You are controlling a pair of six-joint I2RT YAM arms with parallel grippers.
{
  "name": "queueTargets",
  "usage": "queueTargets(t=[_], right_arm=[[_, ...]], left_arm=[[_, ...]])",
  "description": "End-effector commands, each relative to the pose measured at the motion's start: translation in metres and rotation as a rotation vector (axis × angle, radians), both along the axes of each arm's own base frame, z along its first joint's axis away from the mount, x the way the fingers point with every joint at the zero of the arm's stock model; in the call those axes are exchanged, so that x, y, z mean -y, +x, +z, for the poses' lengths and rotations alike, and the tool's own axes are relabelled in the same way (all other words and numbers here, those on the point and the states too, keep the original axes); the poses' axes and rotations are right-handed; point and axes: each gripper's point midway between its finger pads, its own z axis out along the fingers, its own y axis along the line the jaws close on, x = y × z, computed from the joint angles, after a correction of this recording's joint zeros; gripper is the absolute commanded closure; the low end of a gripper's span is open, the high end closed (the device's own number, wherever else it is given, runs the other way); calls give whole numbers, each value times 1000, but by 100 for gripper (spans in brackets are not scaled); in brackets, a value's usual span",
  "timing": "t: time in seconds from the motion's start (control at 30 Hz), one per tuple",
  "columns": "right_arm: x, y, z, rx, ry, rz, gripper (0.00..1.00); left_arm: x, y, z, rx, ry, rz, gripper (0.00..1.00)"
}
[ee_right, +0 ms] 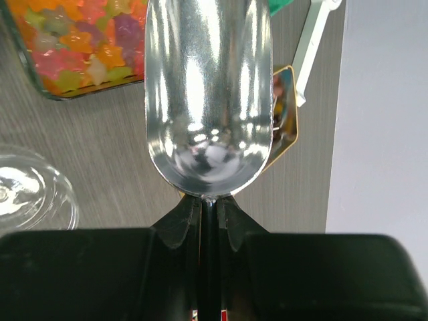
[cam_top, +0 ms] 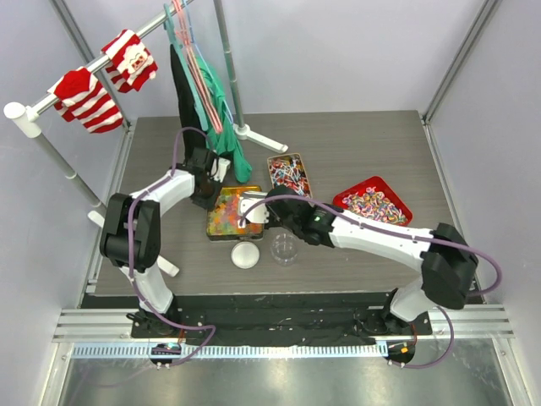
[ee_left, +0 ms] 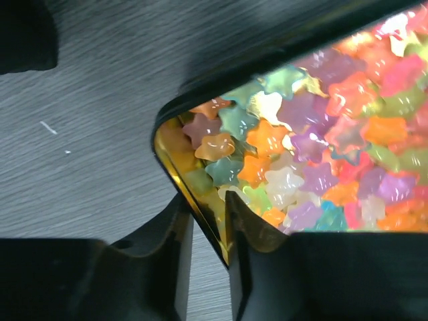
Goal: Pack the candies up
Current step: Adjust the storage box at the center of the board.
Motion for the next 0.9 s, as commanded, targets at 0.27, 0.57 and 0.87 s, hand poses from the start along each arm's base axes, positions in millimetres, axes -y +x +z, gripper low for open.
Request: queueTargets(t=[0.27,0.57,0.87], right_arm=[[-30,33,21,86,12,-17,99],[-32,31,13,58,-12,-11,99],[-43,30,8,27,-84,25,99]], left_arm=[[-11,15,-3,37,74,-20,81],[-18,9,-19,15,109,-25,77],[-16,8,-24,10,100,-24,100]])
